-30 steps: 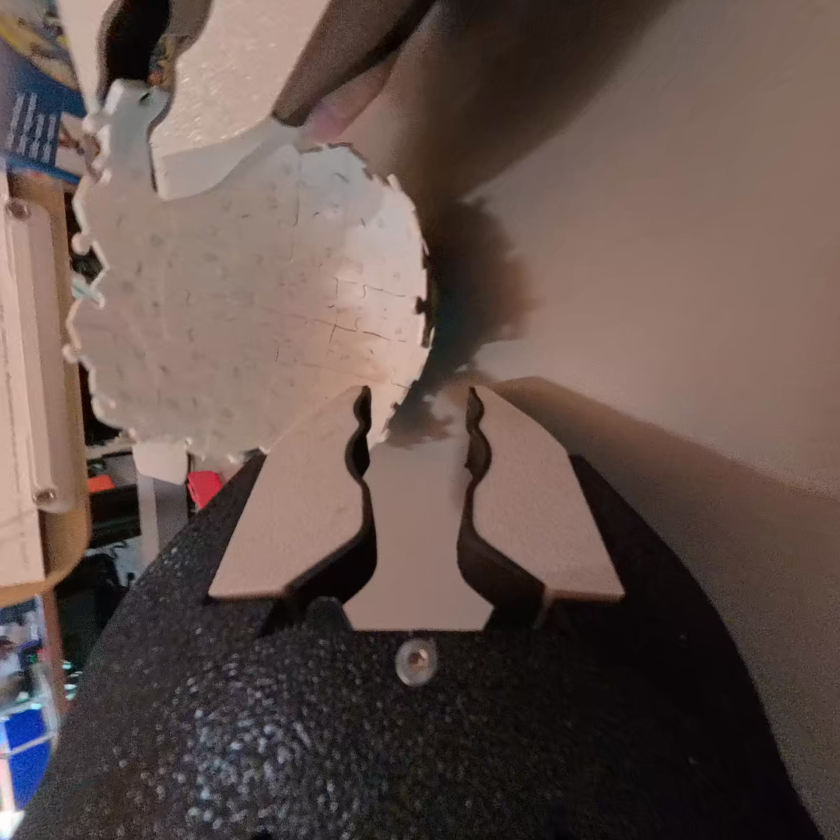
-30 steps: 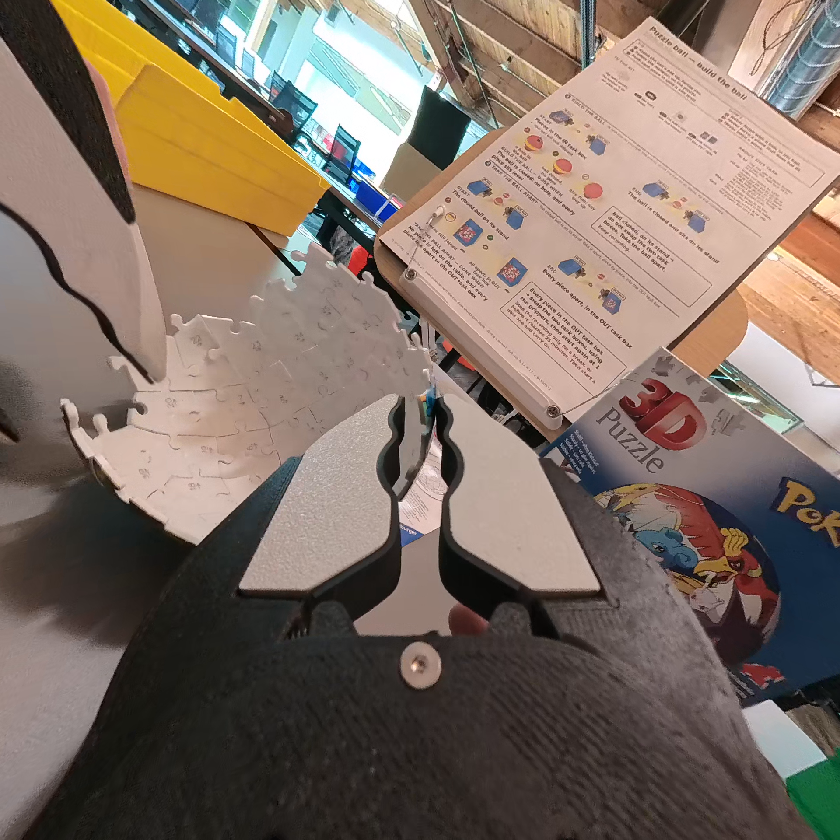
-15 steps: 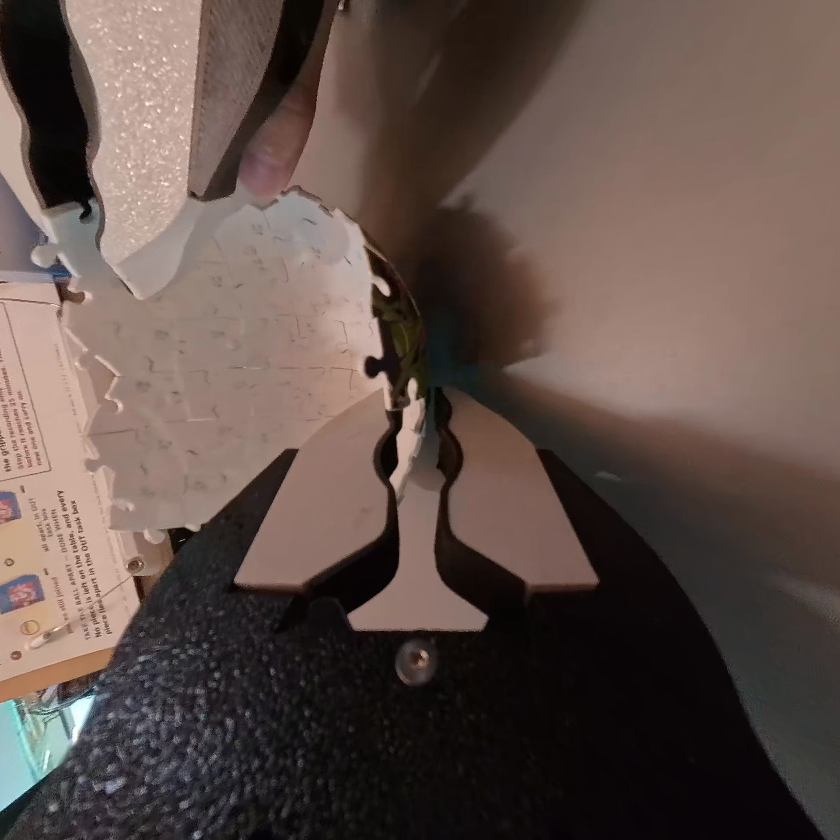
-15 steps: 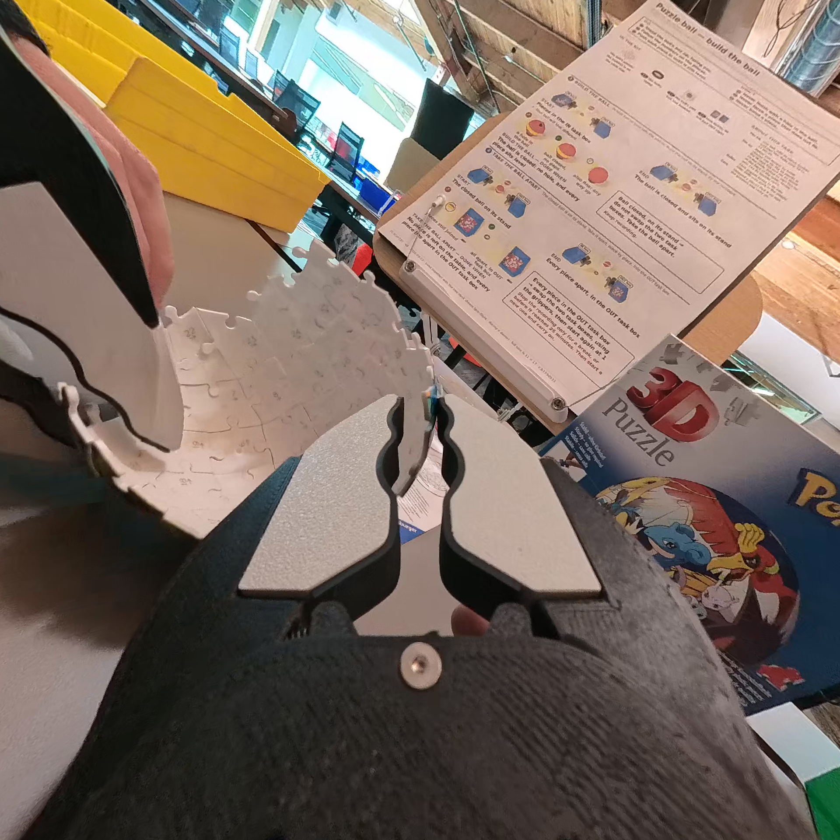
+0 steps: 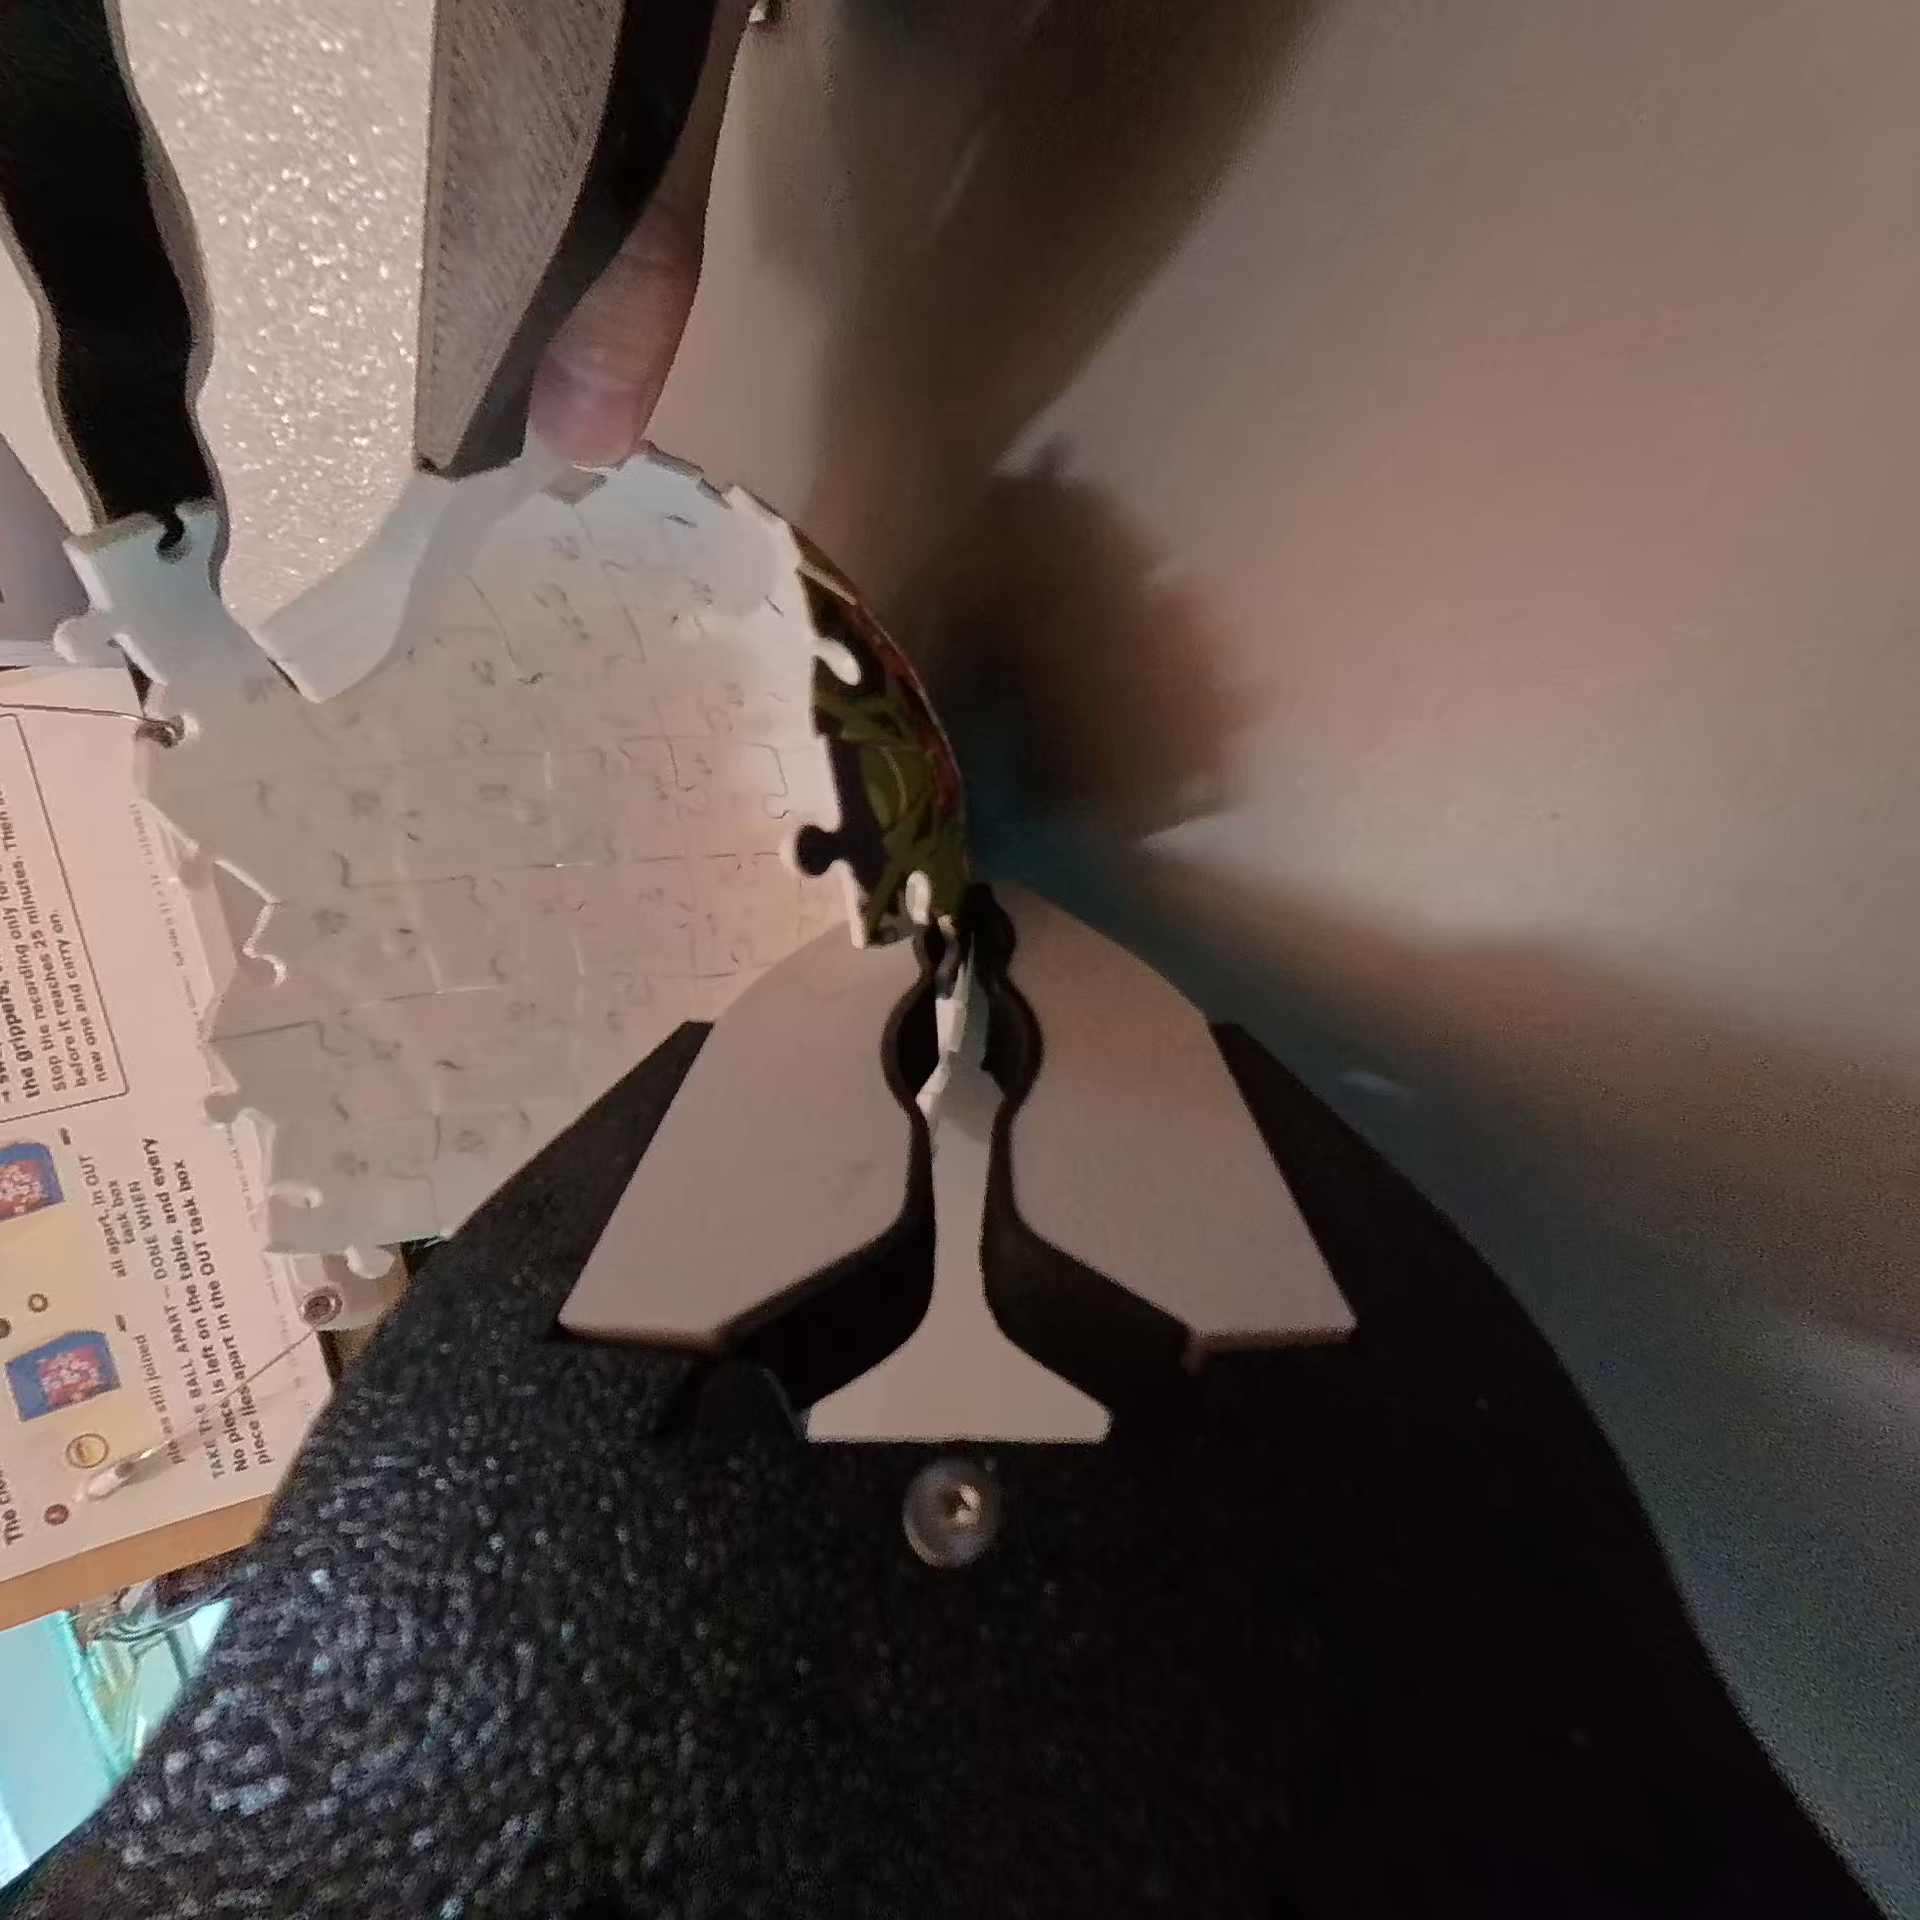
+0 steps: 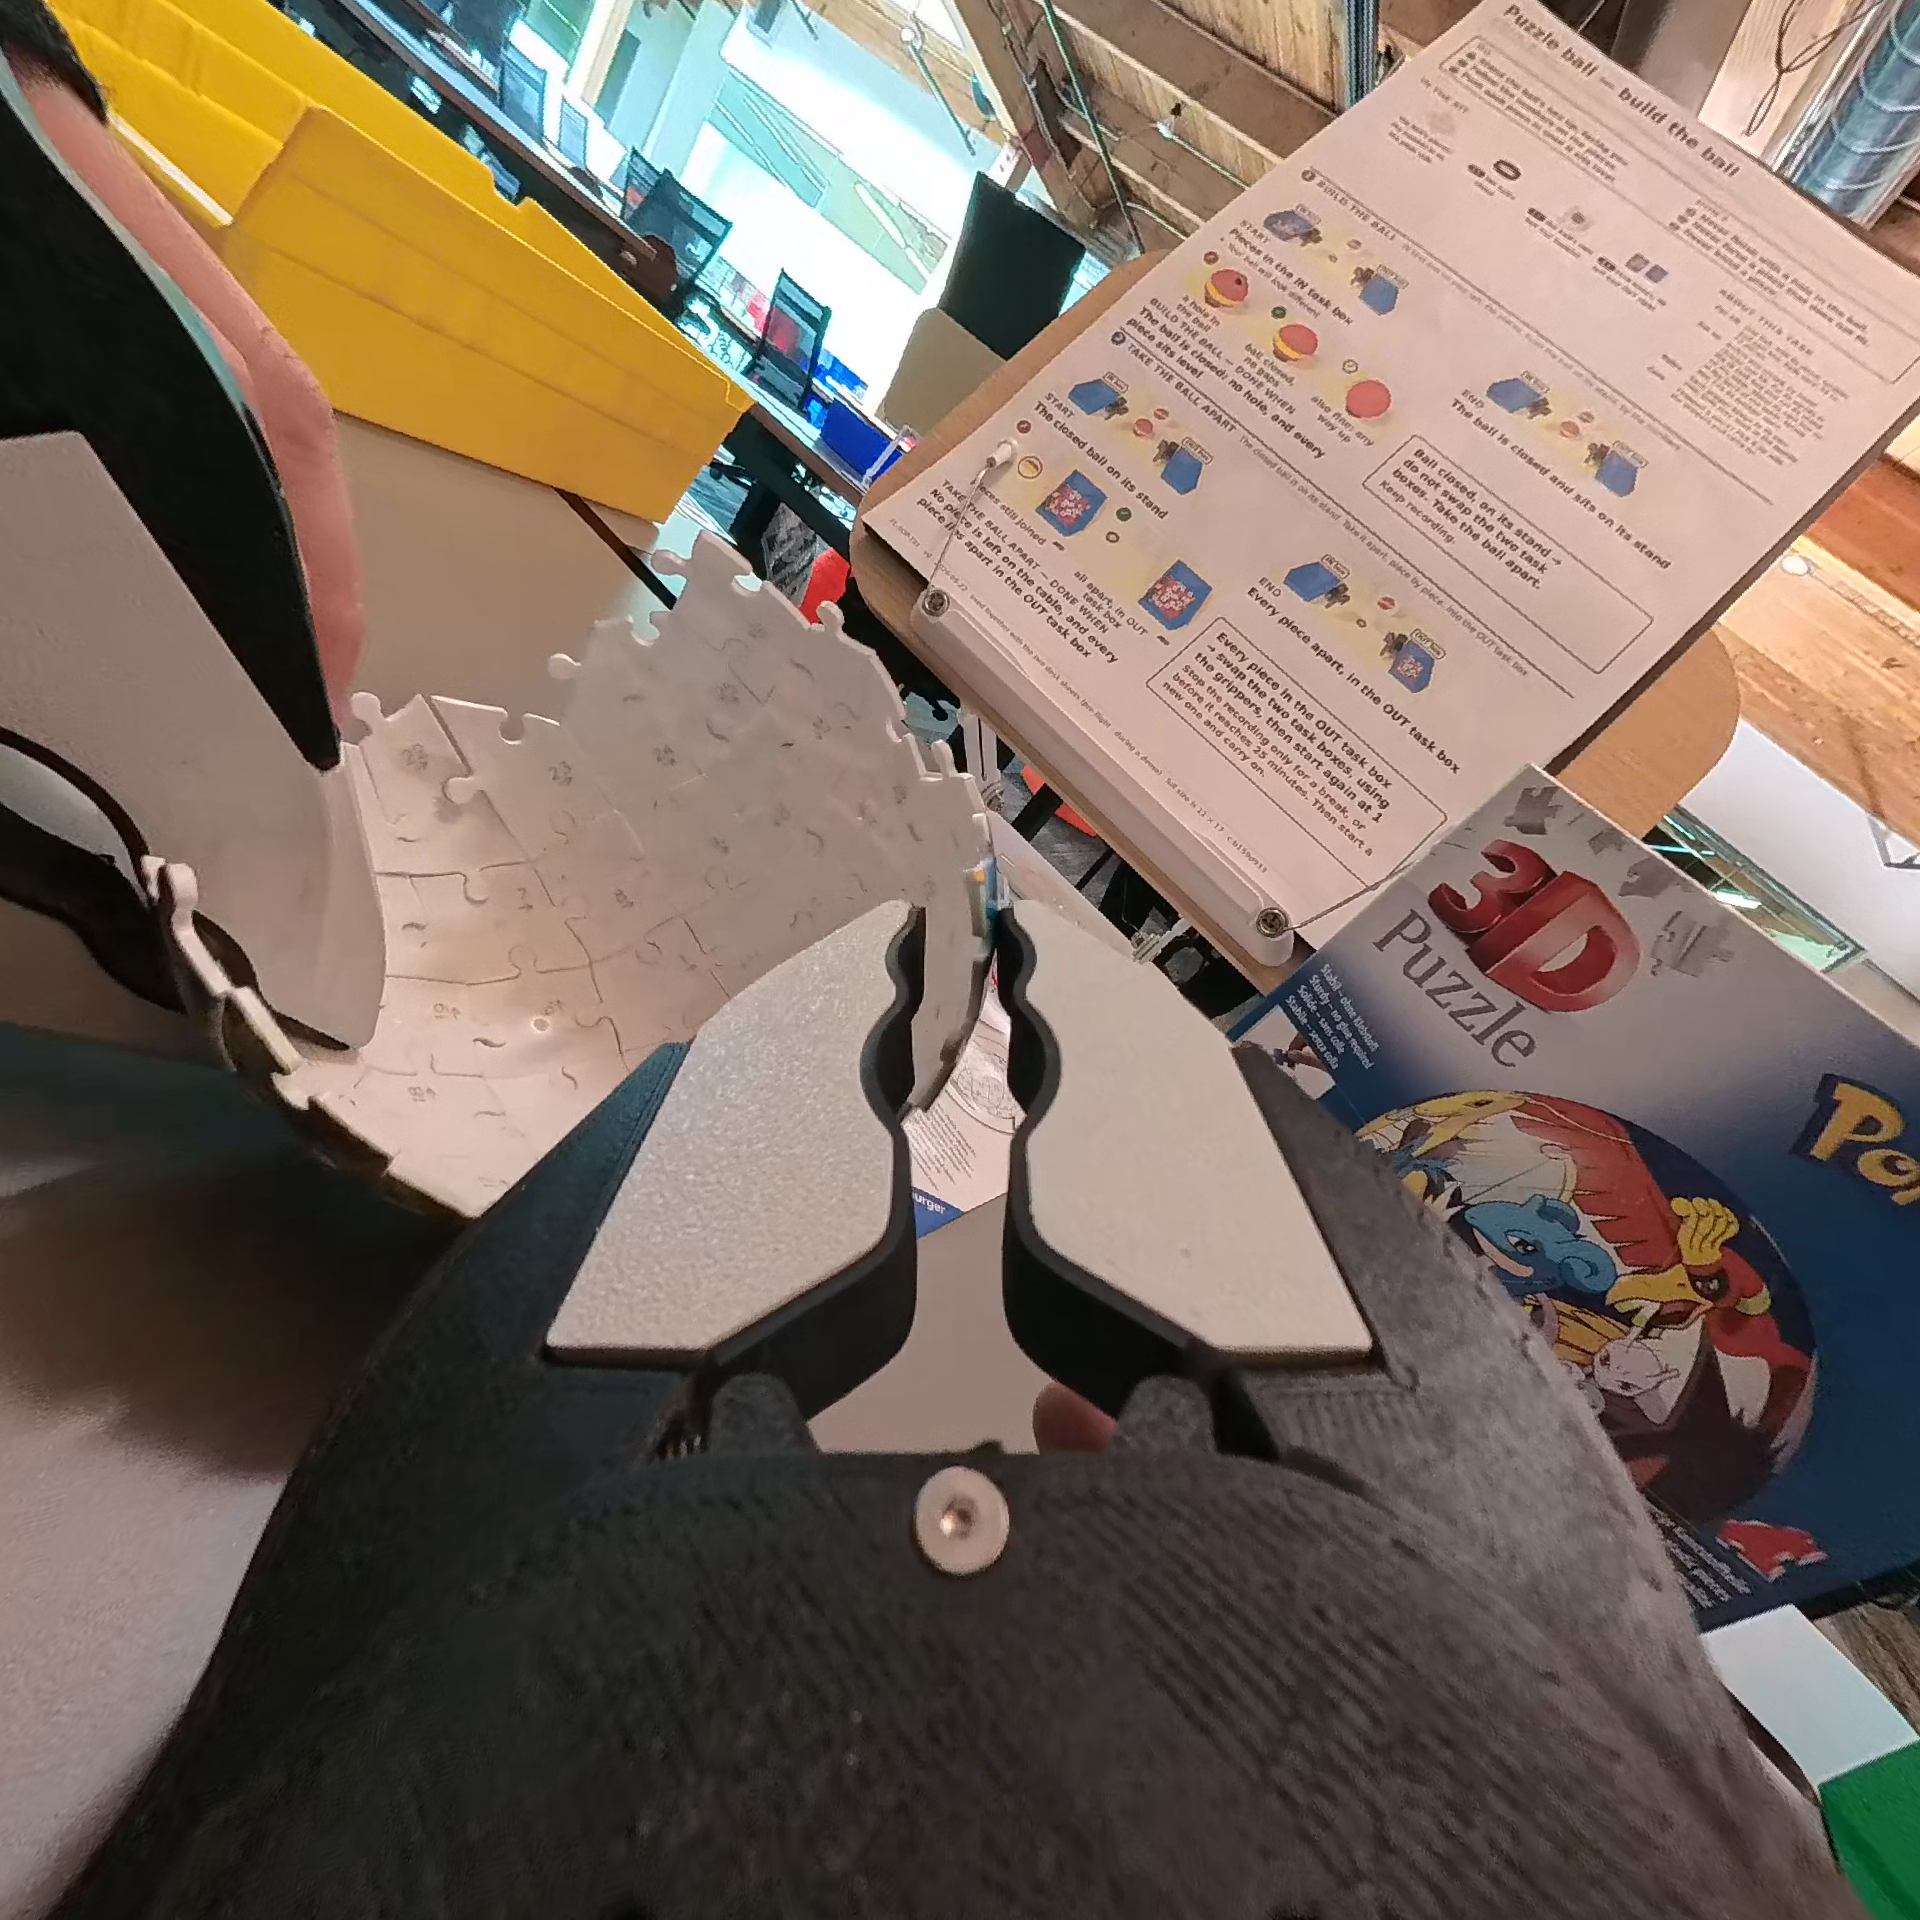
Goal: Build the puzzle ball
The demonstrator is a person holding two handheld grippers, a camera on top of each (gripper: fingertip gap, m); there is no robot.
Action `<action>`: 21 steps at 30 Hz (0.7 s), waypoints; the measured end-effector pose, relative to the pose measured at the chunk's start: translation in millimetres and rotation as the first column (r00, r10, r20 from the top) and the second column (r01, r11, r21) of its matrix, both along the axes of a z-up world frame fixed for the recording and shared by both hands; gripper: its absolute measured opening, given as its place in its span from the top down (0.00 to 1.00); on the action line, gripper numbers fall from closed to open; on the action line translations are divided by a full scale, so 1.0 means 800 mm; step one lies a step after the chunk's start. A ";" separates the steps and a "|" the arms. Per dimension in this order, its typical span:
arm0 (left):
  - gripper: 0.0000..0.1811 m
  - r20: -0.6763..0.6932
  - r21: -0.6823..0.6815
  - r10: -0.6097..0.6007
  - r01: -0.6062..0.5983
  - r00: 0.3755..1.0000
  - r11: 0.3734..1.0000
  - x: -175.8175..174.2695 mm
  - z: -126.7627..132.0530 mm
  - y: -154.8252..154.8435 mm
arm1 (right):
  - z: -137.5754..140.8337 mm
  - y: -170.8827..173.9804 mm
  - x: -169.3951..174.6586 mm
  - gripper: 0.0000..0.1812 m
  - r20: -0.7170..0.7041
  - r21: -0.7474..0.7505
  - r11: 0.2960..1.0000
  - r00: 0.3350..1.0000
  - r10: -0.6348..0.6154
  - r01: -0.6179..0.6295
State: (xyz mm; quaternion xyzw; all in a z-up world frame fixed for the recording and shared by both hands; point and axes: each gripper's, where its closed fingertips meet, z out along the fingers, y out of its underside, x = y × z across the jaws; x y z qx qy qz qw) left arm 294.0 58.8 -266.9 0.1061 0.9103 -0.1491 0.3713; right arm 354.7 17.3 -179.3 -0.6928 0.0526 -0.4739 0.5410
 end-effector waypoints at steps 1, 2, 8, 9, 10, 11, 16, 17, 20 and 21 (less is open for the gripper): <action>0.98 0.007 0.006 -0.004 0.004 1.000 1.000 0.000 0.000 0.000 | 0.000 0.000 0.000 0.93 0.001 -0.002 1.000 1.000 -0.002 0.002; 0.96 0.018 0.009 -0.004 0.004 1.000 1.000 0.000 0.001 0.000 | -0.001 -0.001 0.000 0.93 0.001 -0.004 1.000 1.000 -0.004 0.004; 0.87 0.042 -0.021 0.024 -0.023 0.999 1.000 0.002 0.011 0.004 | 0.000 -0.002 0.000 0.93 0.000 0.000 1.000 1.000 -0.003 0.003; 0.86 0.040 -0.029 0.030 -0.029 0.999 0.999 0.002 0.013 0.006 | 0.000 -0.002 0.000 0.93 0.001 0.000 1.000 1.000 -0.003 0.003; 0.86 0.036 -0.036 0.034 -0.033 0.999 0.999 0.001 0.014 0.007 | 0.000 -0.002 0.000 0.93 0.002 -0.001 1.000 1.000 -0.003 0.003; 0.86 0.020 -0.037 0.037 -0.036 0.999 0.999 0.000 0.013 0.009 | 0.000 -0.002 0.000 0.93 0.002 -0.001 1.000 1.000 -0.003 0.003; 0.92 0.008 -0.040 0.040 -0.039 0.999 0.998 0.000 0.012 0.015 | 0.001 -0.001 -0.001 0.93 0.005 -0.003 1.000 1.000 0.008 -0.008; 0.95 0.009 -0.045 0.035 -0.034 0.999 0.998 -0.001 0.012 0.014 | 0.002 0.000 -0.003 0.92 0.005 -0.003 1.000 1.000 0.018 -0.018; 0.97 0.003 -0.045 0.025 -0.025 1.000 0.999 -0.001 0.013 0.013 | 0.002 0.000 -0.008 0.88 -0.003 -0.009 0.998 0.998 0.057 -0.057; 0.97 -0.014 -0.041 0.024 -0.024 1.000 0.999 -0.002 0.013 0.013 | 0.003 0.000 -0.011 0.87 -0.009 -0.008 0.997 0.997 0.082 -0.082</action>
